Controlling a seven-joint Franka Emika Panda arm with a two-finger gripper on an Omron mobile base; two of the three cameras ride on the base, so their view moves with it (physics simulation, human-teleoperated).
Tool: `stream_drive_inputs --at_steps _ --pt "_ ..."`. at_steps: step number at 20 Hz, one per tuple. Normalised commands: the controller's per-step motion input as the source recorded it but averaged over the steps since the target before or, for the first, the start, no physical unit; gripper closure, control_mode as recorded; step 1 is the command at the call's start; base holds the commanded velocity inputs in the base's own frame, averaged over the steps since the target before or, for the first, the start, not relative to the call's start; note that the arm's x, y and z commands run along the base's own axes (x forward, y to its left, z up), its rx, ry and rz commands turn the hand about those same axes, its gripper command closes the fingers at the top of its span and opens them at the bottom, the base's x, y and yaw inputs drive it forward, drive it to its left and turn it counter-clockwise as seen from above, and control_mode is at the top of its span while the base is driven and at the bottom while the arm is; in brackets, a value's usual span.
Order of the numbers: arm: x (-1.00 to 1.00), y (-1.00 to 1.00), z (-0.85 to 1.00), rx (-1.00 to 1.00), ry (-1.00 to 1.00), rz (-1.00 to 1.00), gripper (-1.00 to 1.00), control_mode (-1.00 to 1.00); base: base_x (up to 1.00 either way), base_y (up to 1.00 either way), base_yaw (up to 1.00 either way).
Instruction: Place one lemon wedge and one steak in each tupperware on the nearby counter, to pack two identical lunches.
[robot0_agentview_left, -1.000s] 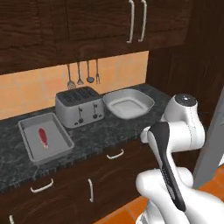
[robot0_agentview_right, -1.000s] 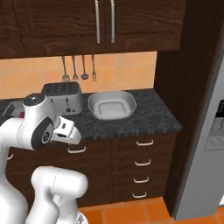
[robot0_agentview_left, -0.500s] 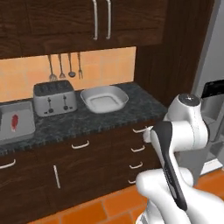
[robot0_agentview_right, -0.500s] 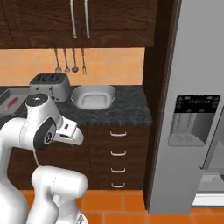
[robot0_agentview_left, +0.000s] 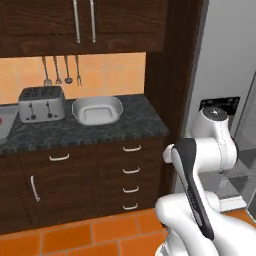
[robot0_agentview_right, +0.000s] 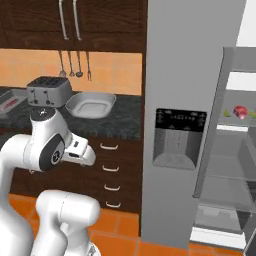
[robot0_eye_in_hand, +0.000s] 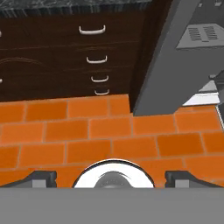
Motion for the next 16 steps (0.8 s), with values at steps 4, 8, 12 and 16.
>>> stream_drive_inputs --at_steps 4,8,12,16 --pt "0.0 0.0 0.0 0.0 0.0 0.0 -1.0 1.0 -0.61 -1.0 0.21" --pt "0.0 0.0 0.0 0.0 0.0 0.0 -1.0 1.0 -0.03 -1.0 0.0" --pt "0.0 0.0 0.0 0.0 0.0 0.0 -1.0 1.0 0.19 -1.0 -0.25" --pt "0.0 0.0 0.0 0.0 0.0 0.0 -1.0 1.0 0.25 -0.87 -0.17"
